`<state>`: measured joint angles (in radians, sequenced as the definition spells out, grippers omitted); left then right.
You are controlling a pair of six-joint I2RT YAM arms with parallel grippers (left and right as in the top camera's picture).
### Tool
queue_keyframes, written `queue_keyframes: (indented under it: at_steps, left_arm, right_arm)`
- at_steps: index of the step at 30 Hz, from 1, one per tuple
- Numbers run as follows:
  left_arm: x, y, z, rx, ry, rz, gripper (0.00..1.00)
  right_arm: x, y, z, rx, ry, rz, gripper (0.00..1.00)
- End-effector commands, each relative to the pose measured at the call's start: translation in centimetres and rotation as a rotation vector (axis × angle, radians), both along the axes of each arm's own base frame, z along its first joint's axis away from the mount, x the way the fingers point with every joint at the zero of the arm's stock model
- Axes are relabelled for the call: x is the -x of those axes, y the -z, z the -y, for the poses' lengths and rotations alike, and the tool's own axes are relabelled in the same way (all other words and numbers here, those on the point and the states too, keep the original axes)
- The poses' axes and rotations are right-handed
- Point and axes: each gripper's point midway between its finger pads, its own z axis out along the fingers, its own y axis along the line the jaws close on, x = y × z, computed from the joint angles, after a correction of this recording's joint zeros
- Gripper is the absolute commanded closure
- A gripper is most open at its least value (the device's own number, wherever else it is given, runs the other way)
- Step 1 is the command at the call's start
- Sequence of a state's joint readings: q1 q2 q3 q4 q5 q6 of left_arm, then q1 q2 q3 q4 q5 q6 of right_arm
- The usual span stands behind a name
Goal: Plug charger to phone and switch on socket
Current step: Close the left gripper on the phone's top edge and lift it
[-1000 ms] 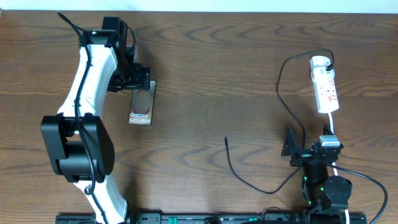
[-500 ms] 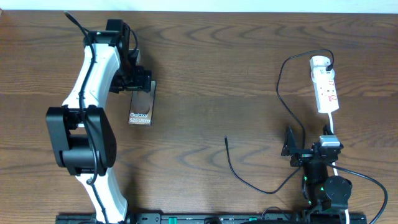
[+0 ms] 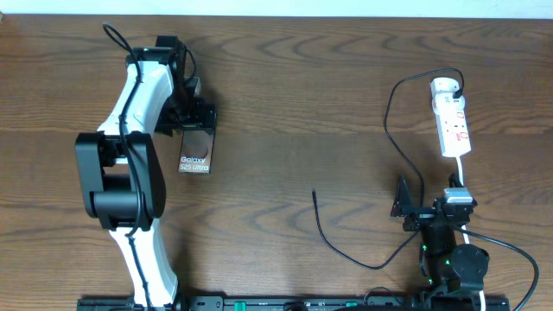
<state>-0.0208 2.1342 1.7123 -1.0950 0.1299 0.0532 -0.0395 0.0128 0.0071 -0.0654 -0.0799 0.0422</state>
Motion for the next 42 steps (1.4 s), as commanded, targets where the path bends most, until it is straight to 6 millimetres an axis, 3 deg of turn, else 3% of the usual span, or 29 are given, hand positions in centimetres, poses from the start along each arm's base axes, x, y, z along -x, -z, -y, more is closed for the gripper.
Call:
queue_keyframes:
  at_steps: [1, 21, 31, 42]
  left_arm:
    - [0.3, 1.5, 0.6, 0.036, 0.006, -0.036, 0.07]
    - [-0.6, 2.1, 0.9, 0.046, -0.002, -0.010, 0.07]
    - [-0.1, 3.4, 2.5, 0.041, 0.041, -0.008, 0.07]
    - [-0.8, 3.4, 2.3, 0.034, 0.040, 0.018, 0.07]
  right_arm:
    - [0.0, 0.1, -0.2, -0.002, -0.006, -0.003, 0.01]
    - [0.0, 0.1, -0.2, -0.002, -0.006, -0.003, 0.01]
    - [0.0, 0.1, -0.2, -0.002, -0.006, -0.003, 0.01]
    - [0.0, 0.1, -0.2, -0.002, -0.006, -0.003, 0.01]
